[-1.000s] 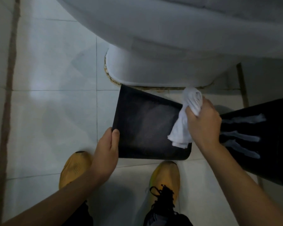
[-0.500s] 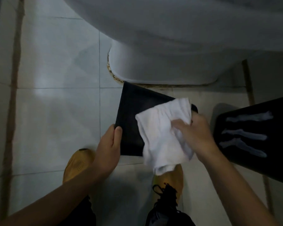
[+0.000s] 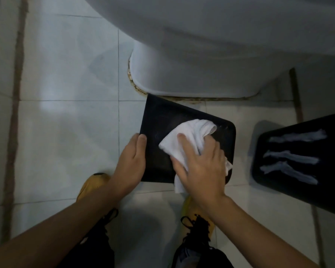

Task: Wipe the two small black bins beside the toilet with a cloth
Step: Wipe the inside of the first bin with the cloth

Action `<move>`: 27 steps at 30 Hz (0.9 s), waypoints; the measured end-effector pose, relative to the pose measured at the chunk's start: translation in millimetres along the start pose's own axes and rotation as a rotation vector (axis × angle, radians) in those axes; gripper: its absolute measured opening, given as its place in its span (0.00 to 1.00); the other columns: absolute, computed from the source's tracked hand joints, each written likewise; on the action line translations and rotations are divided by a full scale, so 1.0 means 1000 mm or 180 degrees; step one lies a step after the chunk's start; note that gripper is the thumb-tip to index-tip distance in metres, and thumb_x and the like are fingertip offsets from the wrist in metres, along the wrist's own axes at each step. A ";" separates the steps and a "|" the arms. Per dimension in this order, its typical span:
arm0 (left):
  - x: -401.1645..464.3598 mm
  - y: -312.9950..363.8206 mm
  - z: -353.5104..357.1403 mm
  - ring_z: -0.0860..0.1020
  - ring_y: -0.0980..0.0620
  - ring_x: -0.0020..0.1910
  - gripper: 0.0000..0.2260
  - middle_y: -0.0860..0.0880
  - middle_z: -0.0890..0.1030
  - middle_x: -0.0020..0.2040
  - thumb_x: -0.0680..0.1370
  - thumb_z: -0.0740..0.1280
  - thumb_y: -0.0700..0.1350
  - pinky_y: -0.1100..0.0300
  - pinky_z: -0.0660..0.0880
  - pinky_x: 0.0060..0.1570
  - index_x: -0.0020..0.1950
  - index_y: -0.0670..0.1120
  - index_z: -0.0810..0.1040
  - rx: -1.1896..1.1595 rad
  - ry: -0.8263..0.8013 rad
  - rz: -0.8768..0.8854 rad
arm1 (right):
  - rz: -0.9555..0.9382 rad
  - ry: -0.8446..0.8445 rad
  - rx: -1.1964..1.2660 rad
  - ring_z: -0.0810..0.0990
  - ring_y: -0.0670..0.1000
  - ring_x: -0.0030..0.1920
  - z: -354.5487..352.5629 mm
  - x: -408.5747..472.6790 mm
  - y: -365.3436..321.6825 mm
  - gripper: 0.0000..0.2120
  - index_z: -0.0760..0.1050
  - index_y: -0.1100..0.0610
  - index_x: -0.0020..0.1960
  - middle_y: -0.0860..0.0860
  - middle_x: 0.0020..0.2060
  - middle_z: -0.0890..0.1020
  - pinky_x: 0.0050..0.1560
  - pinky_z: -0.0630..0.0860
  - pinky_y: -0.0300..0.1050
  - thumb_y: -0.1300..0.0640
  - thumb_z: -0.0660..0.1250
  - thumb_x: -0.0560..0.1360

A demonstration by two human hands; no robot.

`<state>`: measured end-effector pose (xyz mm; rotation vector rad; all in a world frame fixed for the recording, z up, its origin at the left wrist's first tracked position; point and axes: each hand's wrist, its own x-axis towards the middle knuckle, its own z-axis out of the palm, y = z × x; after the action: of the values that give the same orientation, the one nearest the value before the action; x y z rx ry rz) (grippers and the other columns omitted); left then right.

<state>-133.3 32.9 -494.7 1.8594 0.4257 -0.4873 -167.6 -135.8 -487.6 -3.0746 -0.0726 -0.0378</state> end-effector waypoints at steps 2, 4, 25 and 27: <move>0.007 -0.003 0.000 0.77 0.57 0.37 0.17 0.47 0.78 0.39 0.85 0.51 0.51 0.63 0.73 0.38 0.46 0.44 0.75 0.0068 0.0039 0.0255 | -0.0780 0.0116 0.0115 0.73 0.61 0.50 0.002 0.001 0.000 0.24 0.72 0.51 0.69 0.61 0.57 0.67 0.46 0.76 0.56 0.43 0.63 0.76; 0.009 -0.007 0.000 0.75 0.52 0.35 0.18 0.43 0.76 0.36 0.85 0.52 0.49 0.57 0.72 0.36 0.43 0.42 0.74 0.0072 0.0096 0.0303 | -0.1334 0.0205 0.0208 0.75 0.61 0.48 0.002 0.008 -0.003 0.21 0.74 0.51 0.67 0.61 0.56 0.68 0.45 0.76 0.55 0.45 0.63 0.77; -0.005 -0.007 0.002 0.76 0.54 0.38 0.19 0.46 0.76 0.38 0.85 0.51 0.50 0.64 0.73 0.38 0.45 0.41 0.74 0.0339 0.0392 0.0232 | 0.0628 0.0347 0.0457 0.76 0.63 0.57 0.007 0.108 0.009 0.16 0.79 0.52 0.59 0.63 0.68 0.70 0.50 0.79 0.55 0.49 0.65 0.74; 0.002 -0.003 0.002 0.76 0.53 0.37 0.19 0.46 0.75 0.37 0.85 0.51 0.50 0.62 0.73 0.37 0.43 0.42 0.74 0.0370 0.0410 0.0247 | 0.0643 0.0388 0.0420 0.76 0.63 0.57 0.005 0.107 0.008 0.17 0.79 0.52 0.59 0.63 0.68 0.70 0.50 0.79 0.56 0.49 0.63 0.74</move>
<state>-133.6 32.3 -498.9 2.0191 0.4169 -0.3471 -60.0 -138.5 -490.5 -2.9230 0.2316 -0.2010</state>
